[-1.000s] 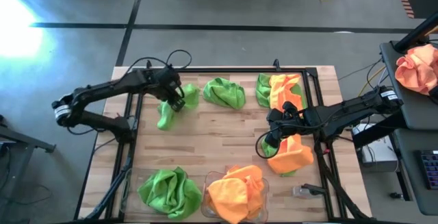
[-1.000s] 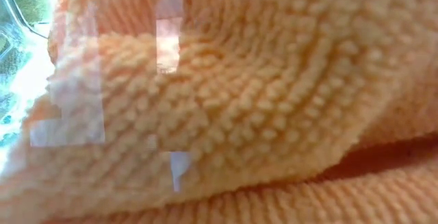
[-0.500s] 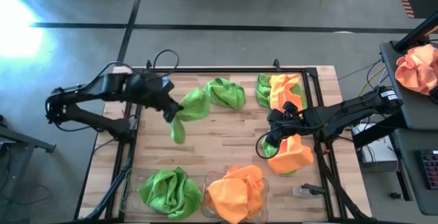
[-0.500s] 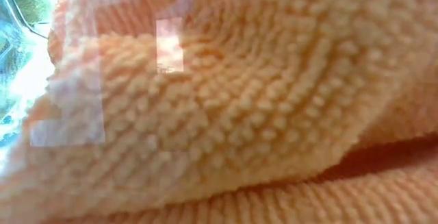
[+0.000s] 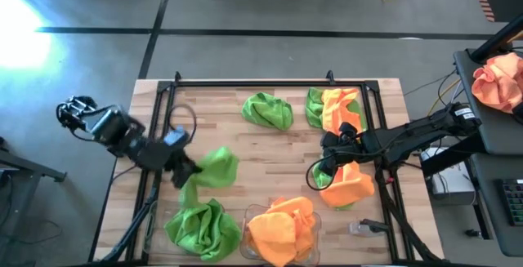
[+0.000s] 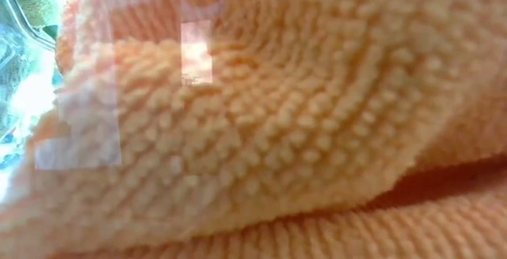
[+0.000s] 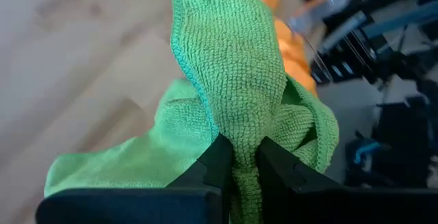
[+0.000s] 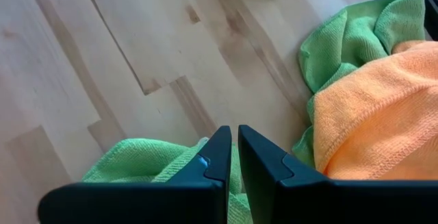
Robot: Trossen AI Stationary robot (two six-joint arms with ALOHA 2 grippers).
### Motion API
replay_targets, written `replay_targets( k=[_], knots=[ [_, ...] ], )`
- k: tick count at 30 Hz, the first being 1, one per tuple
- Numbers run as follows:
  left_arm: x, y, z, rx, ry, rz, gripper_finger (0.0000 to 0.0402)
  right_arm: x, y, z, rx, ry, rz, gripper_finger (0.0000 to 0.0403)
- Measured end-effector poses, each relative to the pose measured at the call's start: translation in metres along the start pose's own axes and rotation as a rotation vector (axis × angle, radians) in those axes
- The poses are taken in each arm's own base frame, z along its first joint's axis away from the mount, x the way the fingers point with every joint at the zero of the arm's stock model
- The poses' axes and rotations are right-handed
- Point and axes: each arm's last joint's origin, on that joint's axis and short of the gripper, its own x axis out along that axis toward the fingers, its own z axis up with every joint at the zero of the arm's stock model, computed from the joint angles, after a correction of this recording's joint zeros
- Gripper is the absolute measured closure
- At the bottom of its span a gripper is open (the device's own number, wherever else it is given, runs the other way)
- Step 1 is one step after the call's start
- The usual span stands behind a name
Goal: Sort microfiber towel by color & place in baskets
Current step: Put the green towel into the left transparent bin
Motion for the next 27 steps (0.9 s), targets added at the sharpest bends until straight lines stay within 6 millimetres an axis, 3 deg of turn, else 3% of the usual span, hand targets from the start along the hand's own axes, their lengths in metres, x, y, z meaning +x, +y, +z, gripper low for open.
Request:
replay_targets(
  k=[8,18,27],
  knots=[
    [0.018,-0.025,-0.044,0.054,0.080,0.029,0.0368,0.000,0.000,0.000,0.003,-0.002,0.005,0.0381],
    [0.052,-0.026,-0.103,0.036,0.297,0.398,0.0368,0.000,0.001,0.000,0.030,-0.001,0.010,0.0381],
    [0.055,-0.039,-0.151,-0.042,0.399,0.387,0.0367,0.000,0.001,0.001,0.032,-0.006,0.013,0.0381]
  ],
)
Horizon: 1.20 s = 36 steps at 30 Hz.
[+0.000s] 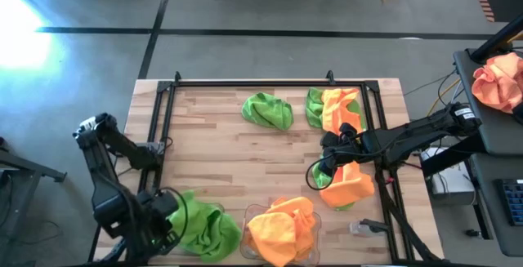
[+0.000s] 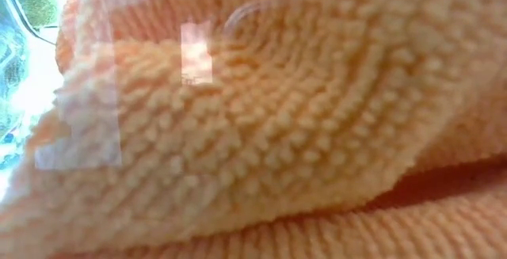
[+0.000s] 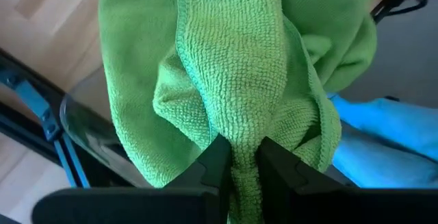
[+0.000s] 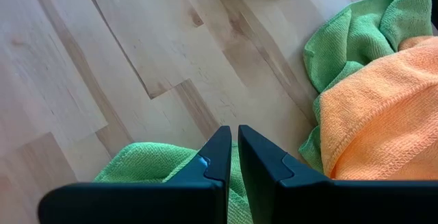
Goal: Sort microfiber towel by color & place in baskets
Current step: Put the green towel into the left transparent bin
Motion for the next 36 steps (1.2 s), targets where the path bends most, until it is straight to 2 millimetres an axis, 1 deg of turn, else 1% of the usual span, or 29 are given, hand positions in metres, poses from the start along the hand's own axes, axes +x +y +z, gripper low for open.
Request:
replay_targets(
  k=[4,7,12,15,18,23,28,33,36],
  knots=[
    [0.006,-0.001,-0.011,0.000,-0.001,0.023,0.0367,0.000,0.000,0.000,0.000,-0.001,0.000,0.0381],
    [0.013,-0.003,-0.017,0.019,-0.033,0.046,0.0367,0.000,0.000,0.000,0.001,-0.001,0.000,0.0381],
    [0.026,-0.009,-0.019,0.028,-0.063,0.085,0.0367,0.000,0.001,0.001,0.006,-0.012,0.008,0.0381],
    [0.029,-0.012,-0.021,0.049,-0.064,0.094,0.0363,0.000,0.001,0.002,0.008,-0.015,0.011,0.0381],
    [0.029,-0.013,-0.021,0.054,-0.061,0.084,0.0346,0.000,0.001,0.002,0.009,-0.016,0.012,0.0381],
    [0.026,-0.013,-0.021,0.053,-0.055,0.062,0.0301,0.000,0.001,0.002,0.010,-0.017,0.013,0.0381],
    [0.025,-0.012,-0.019,0.096,-0.053,0.059,0.0259,0.000,0.001,0.002,0.008,-0.017,0.013,0.0381],
    [0.023,-0.015,-0.014,0.196,-0.056,0.051,0.0243,0.000,0.001,0.002,0.001,-0.017,0.013,0.0381],
    [0.018,-0.018,-0.004,0.241,-0.091,0.038,0.0242,0.000,0.001,0.002,-0.012,-0.017,0.013,0.0381]
  ],
)
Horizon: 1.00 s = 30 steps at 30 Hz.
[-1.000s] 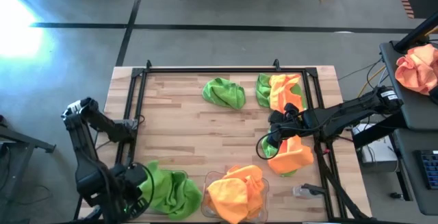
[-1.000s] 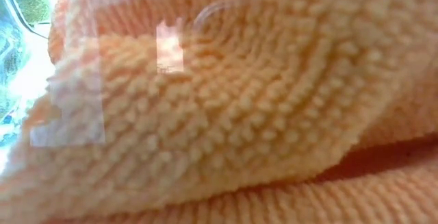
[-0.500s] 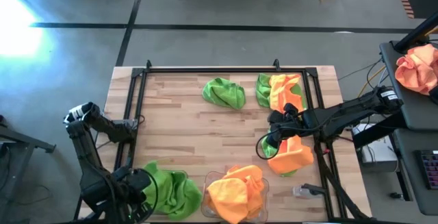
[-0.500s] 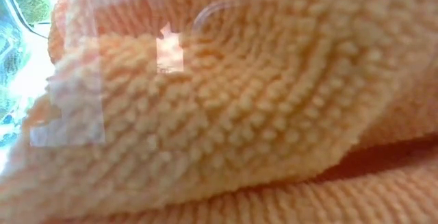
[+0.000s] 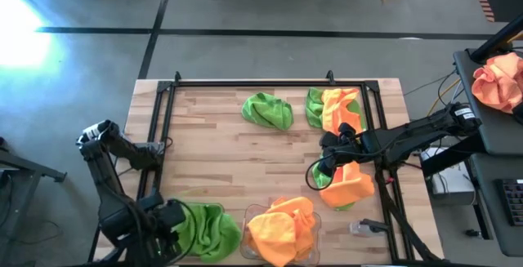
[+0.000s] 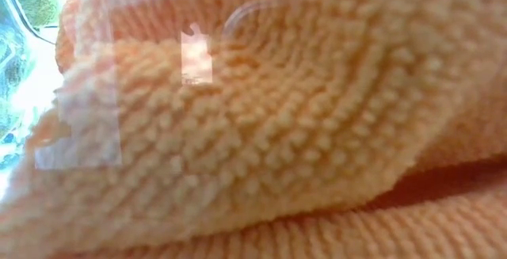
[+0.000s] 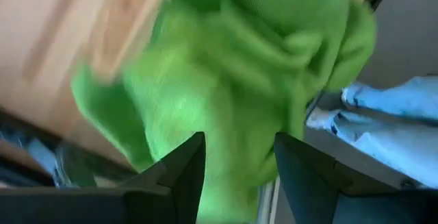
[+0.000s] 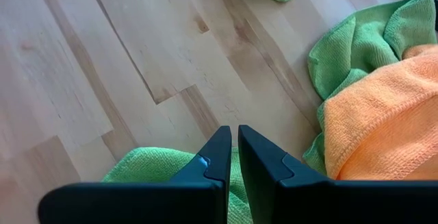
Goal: Sort microfiber towel by color & place in baskets
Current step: Put the green towel into the left transparent bin
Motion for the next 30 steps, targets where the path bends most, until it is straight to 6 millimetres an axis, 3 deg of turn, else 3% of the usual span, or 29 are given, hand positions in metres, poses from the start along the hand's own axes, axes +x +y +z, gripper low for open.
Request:
replay_targets(
  k=[5,15,24,30],
  knots=[
    [-0.013,0.002,0.025,0.073,-0.144,0.020,0.0242,0.000,0.000,0.000,-0.003,0.000,0.001,0.0381],
    [-0.042,0.023,0.089,0.260,-0.464,0.218,0.0242,-0.006,0.002,0.007,0.017,-0.018,0.038,0.0381],
    [-0.033,0.058,0.158,0.319,-0.496,0.497,0.0242,-0.031,0.007,0.032,-0.011,-0.099,0.099,0.0381],
    [-0.012,0.089,0.207,0.376,-0.412,0.583,0.0242,-0.051,0.008,0.049,-0.062,-0.170,0.135,0.0381]
  ],
)
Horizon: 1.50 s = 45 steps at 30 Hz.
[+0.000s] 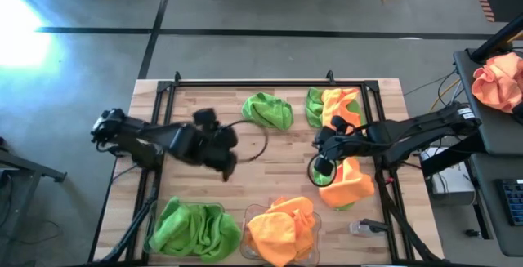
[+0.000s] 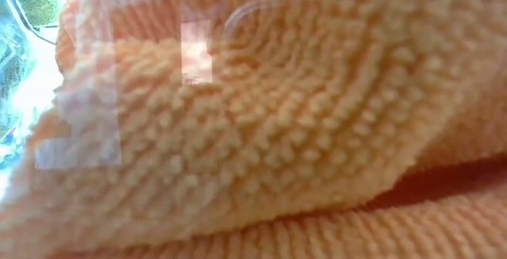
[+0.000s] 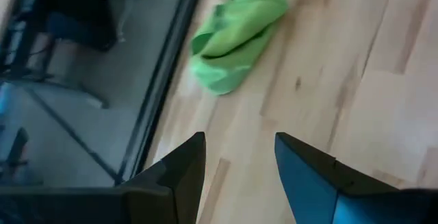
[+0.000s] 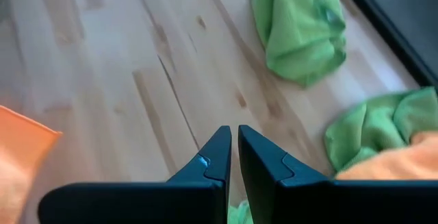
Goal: Sort microfiber towel by color & place in baskets
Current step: Put the green towel into the left transparent bin
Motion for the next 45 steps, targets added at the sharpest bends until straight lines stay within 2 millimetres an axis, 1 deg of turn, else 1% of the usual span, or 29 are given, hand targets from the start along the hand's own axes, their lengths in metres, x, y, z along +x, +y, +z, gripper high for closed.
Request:
replay_targets(
  k=[3,6,7,9,13,16,20,23,27,29,32,34,37,45],
  knots=[
    [0.032,0.004,0.016,0.049,-0.029,-0.110,0.0242,-0.008,0.000,0.008,-0.023,-0.021,0.005,0.0381],
    [0.061,0.011,0.030,0.068,-0.113,-0.247,0.0242,-0.017,-0.002,0.013,-0.031,-0.019,0.000,0.0381],
    [0.070,0.014,0.034,0.068,-0.141,-0.263,0.0242,-0.019,-0.002,0.015,-0.033,-0.015,-0.003,0.0381],
    [0.083,0.026,0.038,0.063,-0.167,-0.242,0.0242,-0.024,-0.004,0.016,-0.038,-0.005,-0.009,0.0381],
    [0.105,0.056,0.040,0.037,-0.150,-0.213,0.0242,-0.029,-0.006,0.020,-0.039,-0.019,-0.042,0.0381],
    [0.120,0.076,0.039,0.014,-0.151,-0.267,0.0242,-0.029,-0.007,0.020,-0.043,-0.022,-0.067,0.0381],
    [0.145,0.094,0.036,-0.047,-0.154,-0.377,0.0242,-0.029,-0.007,0.019,-0.043,-0.028,-0.084,0.0381],
    [0.165,0.102,0.033,-0.078,-0.141,-0.401,0.0242,-0.029,-0.007,0.019,-0.045,-0.025,-0.085,0.0381],
    [0.189,0.107,0.029,-0.061,-0.104,-0.425,0.0242,-0.029,-0.007,0.019,-0.043,-0.026,-0.086,0.0381],
    [0.203,0.107,0.028,-0.057,-0.091,-0.468,0.0242,-0.029,-0.007,0.019,-0.043,-0.026,-0.086,0.0381],
    [0.222,0.102,0.027,-0.065,-0.083,-0.574,0.0242,-0.028,-0.007,0.019,-0.043,-0.025,-0.086,0.0381],
    [0.231,0.097,0.027,-0.068,-0.086,-0.614,0.0242,-0.028,-0.007,0.019,-0.043,-0.025,-0.086,0.0381],
    [0.242,0.093,0.030,-0.058,-0.097,-0.612,0.0242,-0.028,-0.007,0.019,-0.029,-0.025,-0.086,0.0381],
    [0.258,0.093,0.037,-0.019,-0.143,-0.605,0.0242,-0.028,-0.008,0.018,-0.030,-0.021,-0.089,0.0381]
  ],
)
